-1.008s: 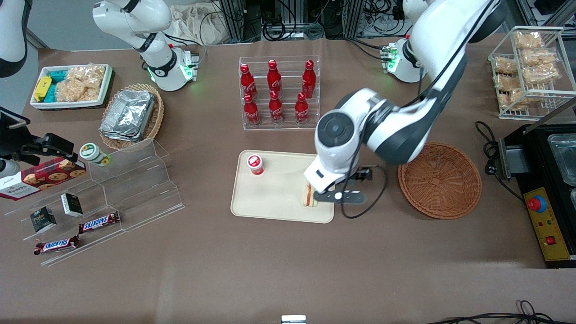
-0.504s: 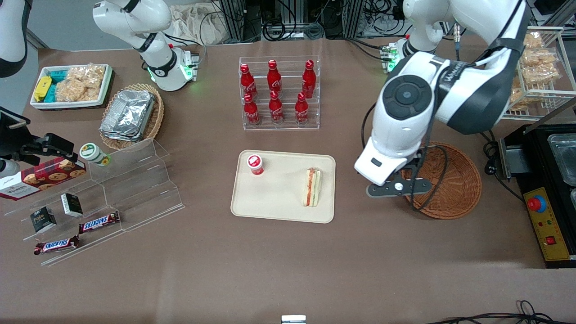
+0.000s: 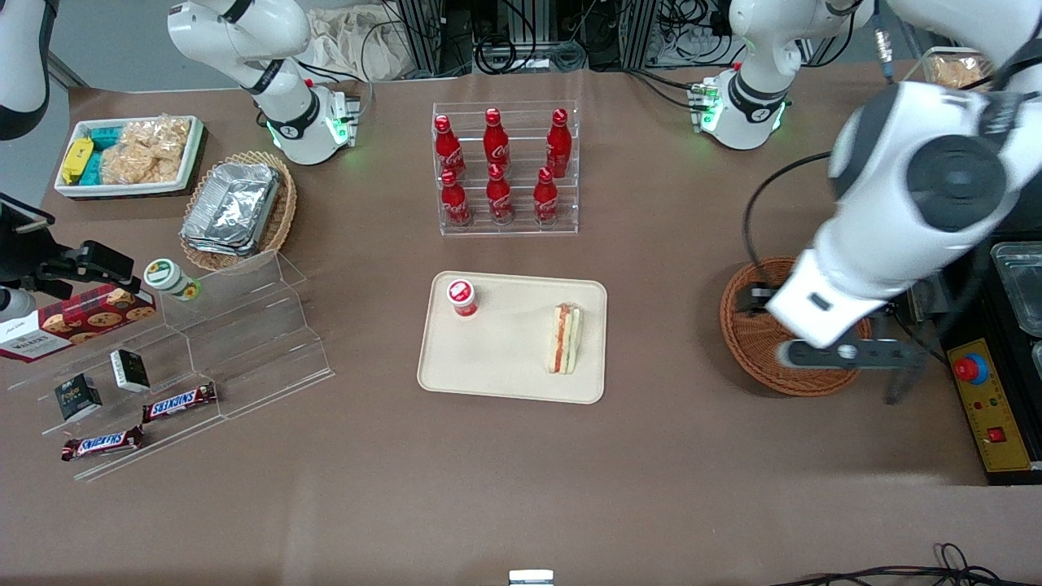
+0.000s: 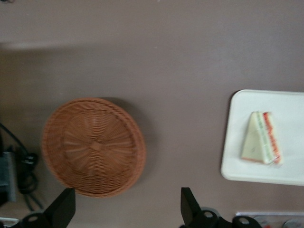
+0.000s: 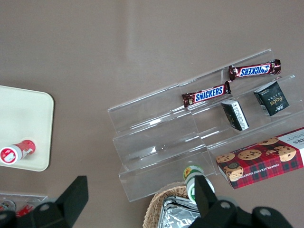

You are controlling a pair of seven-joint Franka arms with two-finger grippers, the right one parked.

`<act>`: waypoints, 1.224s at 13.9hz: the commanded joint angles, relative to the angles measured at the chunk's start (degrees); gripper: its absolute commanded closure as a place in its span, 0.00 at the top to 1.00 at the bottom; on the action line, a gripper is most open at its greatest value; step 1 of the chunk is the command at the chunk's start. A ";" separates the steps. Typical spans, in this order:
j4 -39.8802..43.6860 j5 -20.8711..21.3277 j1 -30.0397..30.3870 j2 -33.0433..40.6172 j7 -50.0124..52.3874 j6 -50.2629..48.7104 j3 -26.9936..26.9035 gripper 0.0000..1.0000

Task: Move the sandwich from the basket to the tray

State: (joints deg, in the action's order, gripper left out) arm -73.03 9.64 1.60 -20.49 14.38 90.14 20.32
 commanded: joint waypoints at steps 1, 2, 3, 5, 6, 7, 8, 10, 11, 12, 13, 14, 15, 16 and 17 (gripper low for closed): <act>-3.60 -5.14 -5.18 4.49 -8.91 0.12 -12.63 1.00; -4.31 -6.11 -7.03 5.11 -10.41 0.91 -16.33 1.00; -5.88 -7.34 -8.61 6.16 -12.95 2.74 -19.50 1.00; -8.96 -8.50 -10.29 8.44 -18.14 5.30 -23.21 1.00; -10.62 -8.41 -11.78 9.93 -18.51 5.40 -25.22 1.00; -13.08 -8.32 -12.75 11.77 -18.42 5.31 -26.90 1.00; -13.54 -8.41 -12.76 12.57 -18.07 4.26 -27.26 1.00; -14.06 -8.50 -12.76 13.80 -17.81 2.94 -27.27 1.00; -14.85 -8.15 -12.85 14.60 -16.76 2.85 -27.18 1.00; -15.99 -8.15 -12.85 15.91 -16.49 3.02 -27.18 1.00; -17.65 -8.15 -12.85 17.23 -16.31 3.28 -27.18 1.00; -19.93 -8.06 -12.85 18.98 -16.40 4.16 -27.09 1.00; -21.61 -8.06 -12.85 20.30 -16.40 5.30 -27.18 1.00; -21.80 -8.06 -12.67 20.75 -16.66 5.40 -27.18 1.00; -21.63 -8.14 -12.41 20.93 -17.19 5.14 -27.35 1.00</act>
State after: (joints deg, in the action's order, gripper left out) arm -91.38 1.95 -10.14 -2.72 -2.62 93.97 -6.01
